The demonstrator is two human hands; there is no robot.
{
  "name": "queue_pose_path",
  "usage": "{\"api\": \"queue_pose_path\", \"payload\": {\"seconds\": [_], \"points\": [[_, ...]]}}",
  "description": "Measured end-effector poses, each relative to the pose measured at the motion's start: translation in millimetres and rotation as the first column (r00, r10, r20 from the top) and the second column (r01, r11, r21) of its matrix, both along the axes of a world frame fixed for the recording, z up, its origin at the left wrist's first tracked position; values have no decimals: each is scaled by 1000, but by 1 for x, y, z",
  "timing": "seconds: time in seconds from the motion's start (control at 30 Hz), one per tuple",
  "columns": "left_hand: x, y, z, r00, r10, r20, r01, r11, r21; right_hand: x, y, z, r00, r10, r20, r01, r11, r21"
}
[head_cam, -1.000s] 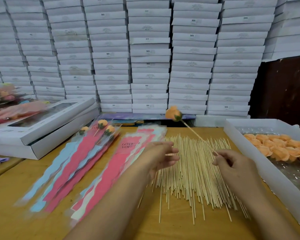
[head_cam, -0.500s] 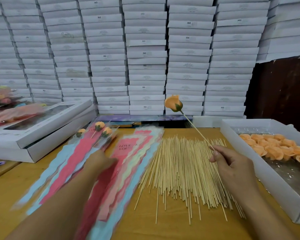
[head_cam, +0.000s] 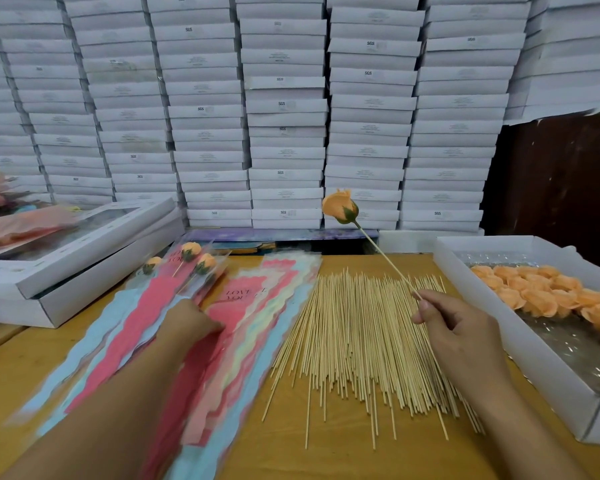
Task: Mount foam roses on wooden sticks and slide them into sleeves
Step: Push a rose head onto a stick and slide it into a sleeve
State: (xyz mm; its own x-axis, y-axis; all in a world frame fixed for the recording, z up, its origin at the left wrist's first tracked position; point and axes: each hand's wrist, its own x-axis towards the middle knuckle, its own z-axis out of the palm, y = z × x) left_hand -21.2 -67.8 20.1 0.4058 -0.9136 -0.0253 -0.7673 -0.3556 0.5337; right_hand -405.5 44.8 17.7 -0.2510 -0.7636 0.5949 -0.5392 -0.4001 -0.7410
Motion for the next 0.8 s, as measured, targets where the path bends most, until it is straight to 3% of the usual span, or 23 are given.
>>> {"api": "queue_pose_path", "payload": {"seconds": [0.1, 0.2, 0.3, 0.37, 0.47, 0.53, 0.63, 0.7, 0.8], "points": [[-2, 5, -1, 991, -31, 134, 40, 997, -67, 1, 1, 1, 1000, -7, -5, 7, 1000, -2], [-6, 7, 6, 990, -53, 130, 66, 994, -93, 2, 2, 2, 1000, -18, -2, 18, 1000, 4], [-12, 5, 17, 983, -126, -130, 117, 990, -79, 3, 2, 4, 1000, -10, 29, 9, 998, 54], [-18, 8, 27, 919, -169, -357, 151, 985, -79, 5, 1, 9, 996, 38, 83, -47, 993, 111], [-34, 19, 39, 790, -224, -570, 199, 974, -107, 11, 1, 21, 972, 148, 183, -187, 958, 219], [-48, 30, 44, 653, -241, -718, 232, 966, -113, 16, 1, 29, 904, 244, 352, -359, 880, 311], [-74, 53, 48, 482, -248, -840, 312, 945, -100, 33, -1, 36, 696, 328, 639, -655, 654, 378], [-90, 69, 45, 433, -251, -866, 348, 932, -96, 46, -6, 34, 600, 317, 735, -749, 545, 376], [-107, 88, 35, 441, -295, -848, 434, 897, -86, 58, -18, 26, 547, 287, 787, -782, 512, 356]]}}
